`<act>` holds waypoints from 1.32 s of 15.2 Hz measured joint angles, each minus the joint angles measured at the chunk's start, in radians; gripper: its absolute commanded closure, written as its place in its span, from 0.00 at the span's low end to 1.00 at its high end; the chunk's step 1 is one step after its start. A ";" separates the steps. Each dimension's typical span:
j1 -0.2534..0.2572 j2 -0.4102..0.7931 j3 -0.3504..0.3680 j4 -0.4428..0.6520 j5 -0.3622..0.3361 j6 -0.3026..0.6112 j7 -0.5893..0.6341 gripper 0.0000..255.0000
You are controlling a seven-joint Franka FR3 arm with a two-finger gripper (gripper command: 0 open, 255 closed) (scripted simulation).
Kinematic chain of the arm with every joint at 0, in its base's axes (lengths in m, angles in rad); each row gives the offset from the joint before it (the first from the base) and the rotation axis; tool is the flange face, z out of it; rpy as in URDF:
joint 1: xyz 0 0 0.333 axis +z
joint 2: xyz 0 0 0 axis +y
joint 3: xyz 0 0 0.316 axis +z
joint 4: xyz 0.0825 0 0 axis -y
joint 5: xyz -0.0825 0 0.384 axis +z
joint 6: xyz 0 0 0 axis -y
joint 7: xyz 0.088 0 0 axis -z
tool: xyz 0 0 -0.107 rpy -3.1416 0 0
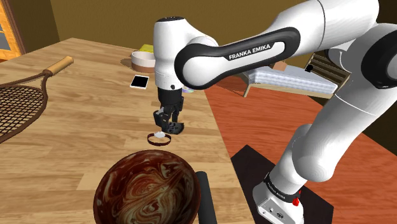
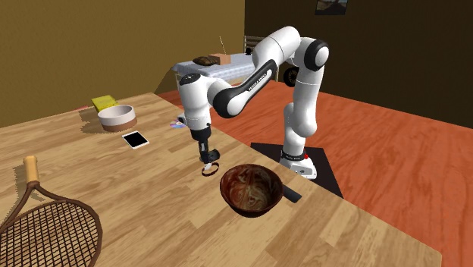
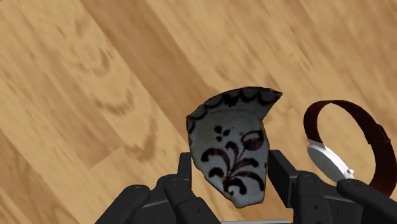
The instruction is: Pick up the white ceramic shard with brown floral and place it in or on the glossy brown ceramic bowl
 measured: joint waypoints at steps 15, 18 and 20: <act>-0.001 -0.025 -0.004 0.056 0.011 -0.081 -0.014 0.00; 0.027 -0.090 0.035 0.004 -0.024 -0.075 0.056 0.00; 0.045 -0.111 0.066 -0.017 -0.054 -0.068 0.111 0.00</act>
